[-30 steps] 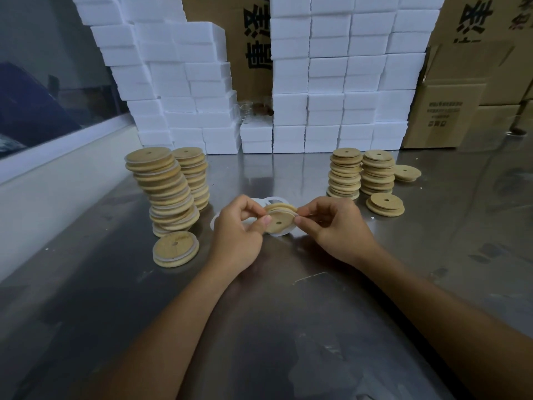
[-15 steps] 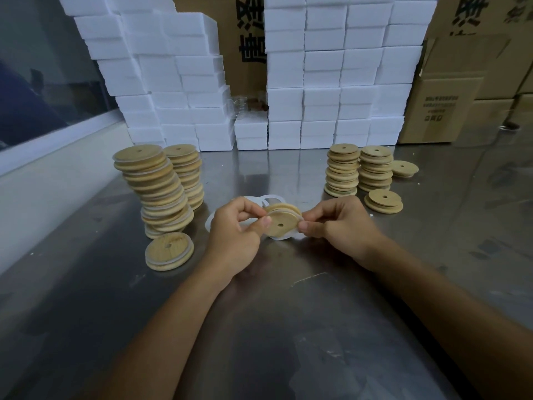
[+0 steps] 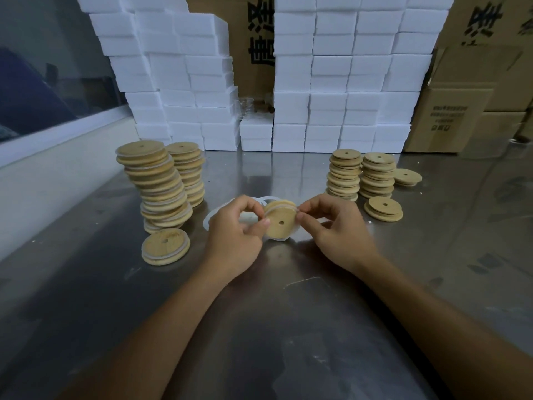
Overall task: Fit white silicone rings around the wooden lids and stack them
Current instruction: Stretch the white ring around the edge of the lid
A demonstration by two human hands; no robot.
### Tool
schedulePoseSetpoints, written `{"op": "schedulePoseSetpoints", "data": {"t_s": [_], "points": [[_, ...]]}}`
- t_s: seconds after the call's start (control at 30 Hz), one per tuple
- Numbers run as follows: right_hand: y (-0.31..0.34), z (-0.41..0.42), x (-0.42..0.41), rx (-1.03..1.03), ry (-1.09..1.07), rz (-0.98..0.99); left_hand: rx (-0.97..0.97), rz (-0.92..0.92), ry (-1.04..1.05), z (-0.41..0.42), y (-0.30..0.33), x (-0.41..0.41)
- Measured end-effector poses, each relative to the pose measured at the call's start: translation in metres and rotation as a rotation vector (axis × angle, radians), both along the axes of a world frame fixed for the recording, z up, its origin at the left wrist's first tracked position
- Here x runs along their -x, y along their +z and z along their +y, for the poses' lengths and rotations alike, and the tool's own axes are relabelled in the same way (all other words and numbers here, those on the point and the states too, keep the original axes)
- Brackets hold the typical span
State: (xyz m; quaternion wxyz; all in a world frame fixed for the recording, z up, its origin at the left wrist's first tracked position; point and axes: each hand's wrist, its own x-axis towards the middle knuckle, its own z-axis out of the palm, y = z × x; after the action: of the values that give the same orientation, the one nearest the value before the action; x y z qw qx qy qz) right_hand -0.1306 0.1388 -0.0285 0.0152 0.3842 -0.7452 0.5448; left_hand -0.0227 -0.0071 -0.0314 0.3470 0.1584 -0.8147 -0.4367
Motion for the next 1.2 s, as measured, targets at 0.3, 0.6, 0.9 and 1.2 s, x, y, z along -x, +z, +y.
{"op": "schedulePoseSetpoints", "data": {"t_s": [0.3, 0.6, 0.9, 1.2], "points": [[0.000, -0.007, -0.008, -0.004, 0.036, 0.294, 0.089, 0.002, 0.041, 0.008, 0.001, -0.001], [0.003, -0.004, 0.002, 0.090, 0.124, -0.030, 0.029, -0.037, 0.028, 0.002, 0.000, 0.001], [-0.003, -0.007, -0.004, 0.072, 0.025, 0.001, -0.066, -0.006, 0.053, -0.001, -0.003, 0.002], [0.001, -0.004, -0.006, 0.005, 0.032, 0.349, 0.281, 0.050, 0.049, 0.009, 0.001, -0.002]]}}
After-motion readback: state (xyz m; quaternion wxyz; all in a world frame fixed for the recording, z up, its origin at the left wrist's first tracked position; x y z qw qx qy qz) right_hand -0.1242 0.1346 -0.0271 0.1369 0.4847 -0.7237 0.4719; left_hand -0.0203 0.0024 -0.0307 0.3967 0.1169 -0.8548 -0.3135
